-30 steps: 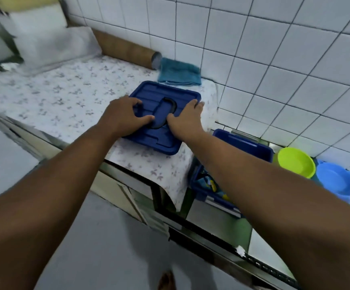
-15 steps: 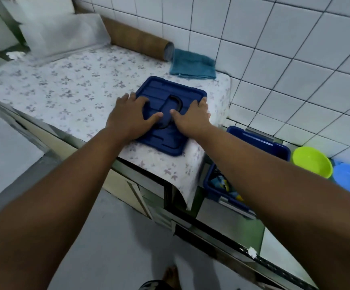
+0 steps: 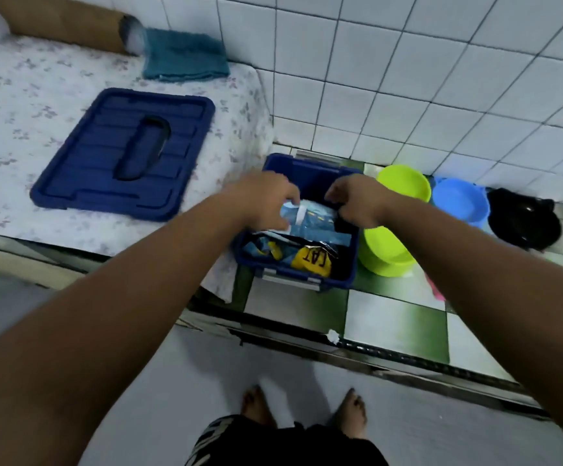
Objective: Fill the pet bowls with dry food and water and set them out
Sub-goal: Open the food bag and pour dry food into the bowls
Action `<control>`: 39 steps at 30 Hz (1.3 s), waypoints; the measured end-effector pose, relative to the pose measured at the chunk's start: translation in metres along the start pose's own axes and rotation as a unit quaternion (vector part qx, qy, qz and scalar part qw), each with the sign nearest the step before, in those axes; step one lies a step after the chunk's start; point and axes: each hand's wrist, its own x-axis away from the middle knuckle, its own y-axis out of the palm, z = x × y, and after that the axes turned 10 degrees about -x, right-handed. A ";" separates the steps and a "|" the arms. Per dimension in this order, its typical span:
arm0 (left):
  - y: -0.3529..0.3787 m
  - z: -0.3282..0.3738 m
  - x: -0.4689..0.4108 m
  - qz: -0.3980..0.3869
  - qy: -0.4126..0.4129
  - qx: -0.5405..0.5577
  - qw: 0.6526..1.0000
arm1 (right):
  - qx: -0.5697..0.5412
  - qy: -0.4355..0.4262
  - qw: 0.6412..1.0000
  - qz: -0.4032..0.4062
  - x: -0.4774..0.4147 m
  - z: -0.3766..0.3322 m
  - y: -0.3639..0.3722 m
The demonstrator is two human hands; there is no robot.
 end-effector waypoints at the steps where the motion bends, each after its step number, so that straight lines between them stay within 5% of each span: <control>1: 0.008 0.004 -0.005 -0.038 0.010 -0.032 0.999 | 0.011 -0.003 1.000 -0.023 0.005 0.009 0.003; 6: 0.025 0.003 -0.012 -0.127 0.012 -0.061 0.990 | 0.135 -0.037 0.983 -0.116 0.021 0.029 0.014; 13: 0.032 0.003 -0.016 -0.047 0.029 -0.112 0.992 | 0.164 -0.058 0.972 -0.156 0.023 0.032 0.015; 24: 0.004 -0.013 -0.027 0.075 -0.034 0.117 0.990 | -0.007 -0.081 0.995 0.052 0.023 0.041 0.018; 30: -0.029 -0.015 -0.031 0.106 -0.006 0.140 0.984 | -0.148 -0.130 0.964 0.178 0.026 0.049 0.017; 34: -0.060 -0.019 -0.026 0.123 0.030 0.154 0.980 | -0.348 -0.151 0.922 0.076 0.046 0.038 0.000; 39: -0.103 -0.023 -0.023 0.101 0.103 0.110 0.983 | -0.407 -0.140 0.890 -0.148 0.049 0.047 -0.044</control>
